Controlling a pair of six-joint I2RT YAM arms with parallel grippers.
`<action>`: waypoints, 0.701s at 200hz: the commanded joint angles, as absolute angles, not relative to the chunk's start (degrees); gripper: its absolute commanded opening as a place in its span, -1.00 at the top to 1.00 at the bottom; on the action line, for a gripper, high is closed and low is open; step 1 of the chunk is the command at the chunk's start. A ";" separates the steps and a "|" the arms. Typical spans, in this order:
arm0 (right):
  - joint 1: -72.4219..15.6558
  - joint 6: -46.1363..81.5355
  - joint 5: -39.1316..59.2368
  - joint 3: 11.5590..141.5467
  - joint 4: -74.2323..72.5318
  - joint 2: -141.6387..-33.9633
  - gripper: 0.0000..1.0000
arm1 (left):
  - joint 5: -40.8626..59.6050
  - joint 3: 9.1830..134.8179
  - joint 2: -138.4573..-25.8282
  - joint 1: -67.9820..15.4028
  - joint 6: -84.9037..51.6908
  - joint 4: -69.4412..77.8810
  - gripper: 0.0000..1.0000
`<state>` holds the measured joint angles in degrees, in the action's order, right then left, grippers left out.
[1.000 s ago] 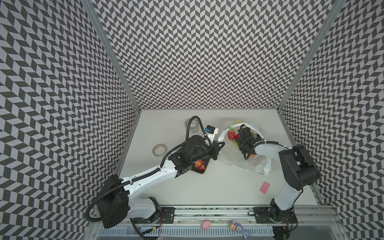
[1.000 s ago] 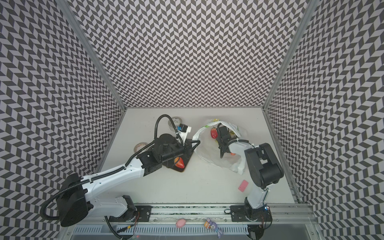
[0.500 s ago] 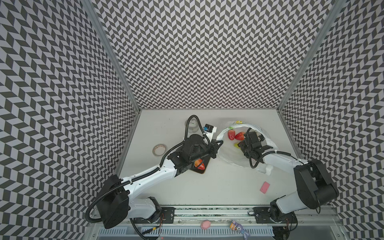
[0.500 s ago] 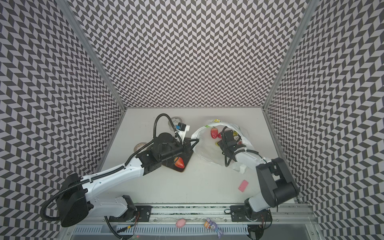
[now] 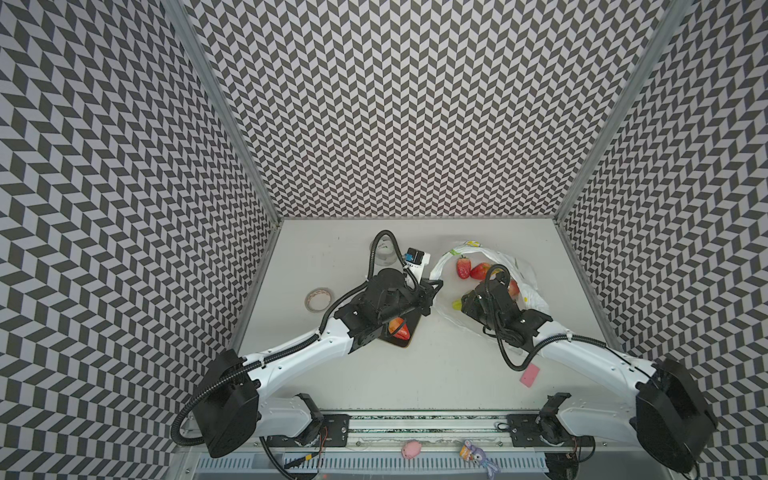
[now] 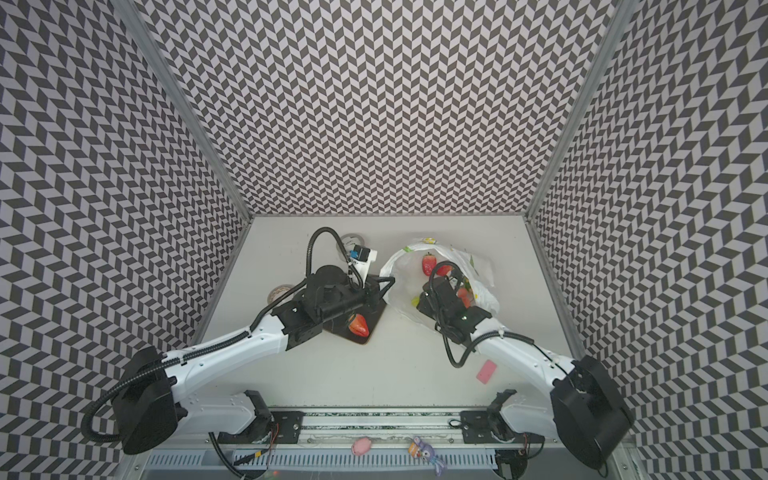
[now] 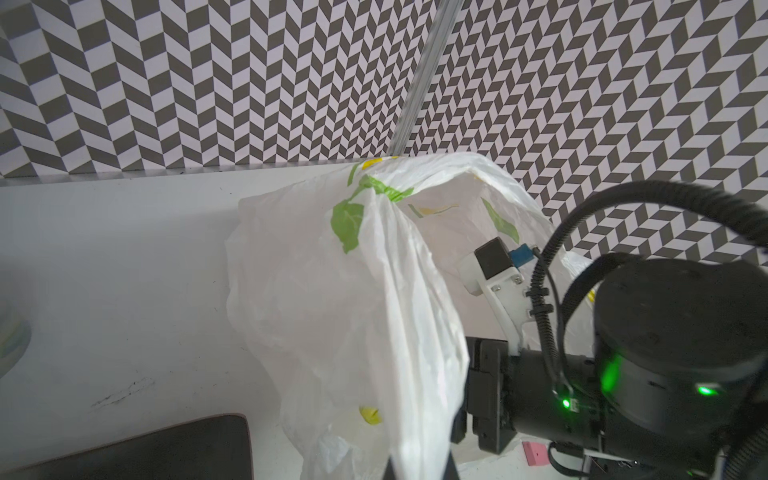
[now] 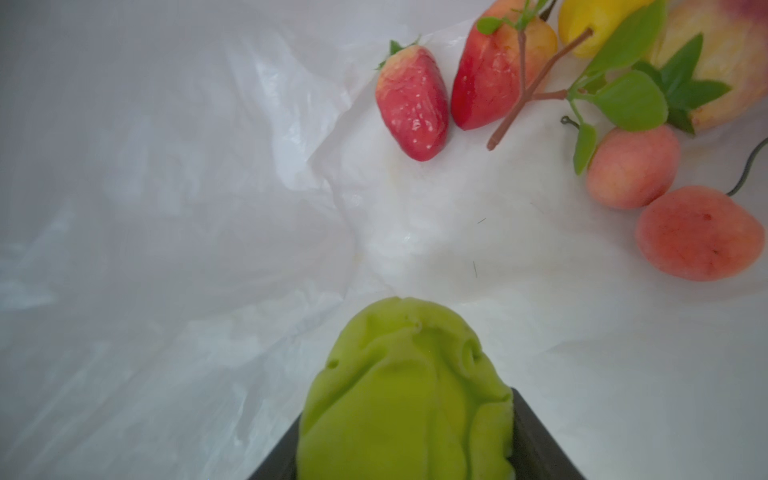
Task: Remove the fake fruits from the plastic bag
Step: 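Lift the green pear upward in the right gripper while the left holds the bag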
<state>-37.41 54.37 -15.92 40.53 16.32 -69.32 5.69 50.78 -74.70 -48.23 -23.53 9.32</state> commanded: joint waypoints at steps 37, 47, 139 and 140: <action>-44.26 46.42 -20.04 42.89 25.49 -57.64 0.24 | 3.16 49.81 -75.01 -47.62 -24.87 10.43 1.00; -45.79 45.86 -19.54 43.77 27.33 -56.15 0.24 | 3.12 49.75 -74.98 -47.61 -24.86 10.55 1.00; -64.91 39.52 -15.29 44.56 18.16 -56.44 0.24 | 3.11 50.61 -74.98 -46.36 -24.01 9.68 1.00; -65.15 39.45 -15.33 44.52 17.82 -56.65 0.24 | 3.14 50.62 -74.98 -46.38 -24.00 9.63 1.00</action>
